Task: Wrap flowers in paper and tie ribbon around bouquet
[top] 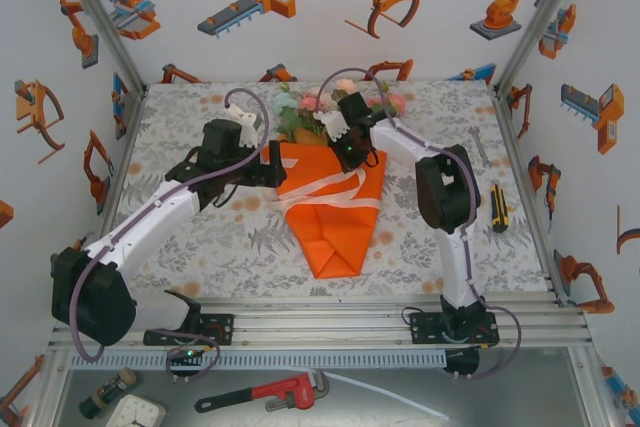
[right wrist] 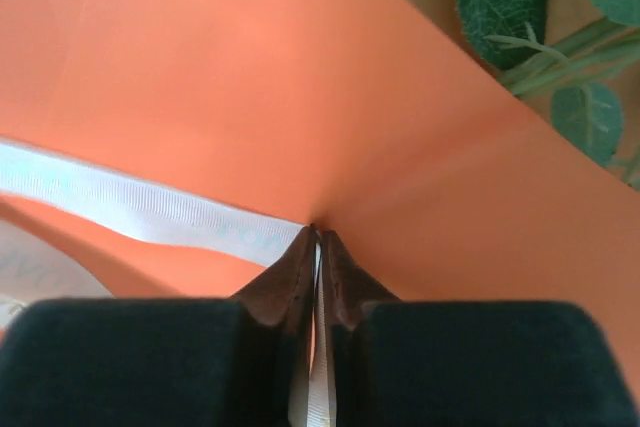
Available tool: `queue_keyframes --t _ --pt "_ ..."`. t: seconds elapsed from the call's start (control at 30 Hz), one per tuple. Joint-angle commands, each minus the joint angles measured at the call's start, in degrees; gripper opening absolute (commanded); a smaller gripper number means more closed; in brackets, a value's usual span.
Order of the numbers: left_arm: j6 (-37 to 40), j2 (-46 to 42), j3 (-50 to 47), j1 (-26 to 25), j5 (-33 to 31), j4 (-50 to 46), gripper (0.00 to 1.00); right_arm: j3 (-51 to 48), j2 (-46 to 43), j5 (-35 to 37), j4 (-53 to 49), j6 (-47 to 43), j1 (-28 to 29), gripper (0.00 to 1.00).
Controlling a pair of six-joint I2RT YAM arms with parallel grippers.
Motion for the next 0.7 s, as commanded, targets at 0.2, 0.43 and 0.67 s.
queue_keyframes --t 0.2,0.43,0.67 --pt "-1.1 3.3 2.0 0.3 3.3 2.1 0.94 0.6 -14.6 2.3 5.2 10.2 0.2 0.00" --pt "7.5 4.1 4.0 -2.4 10.4 4.5 0.94 -15.0 -28.9 32.7 14.1 37.6 0.2 0.00" --pt "25.6 13.3 11.8 -10.3 12.4 3.9 0.91 -19.9 -25.3 36.1 11.7 41.9 0.1 0.06"
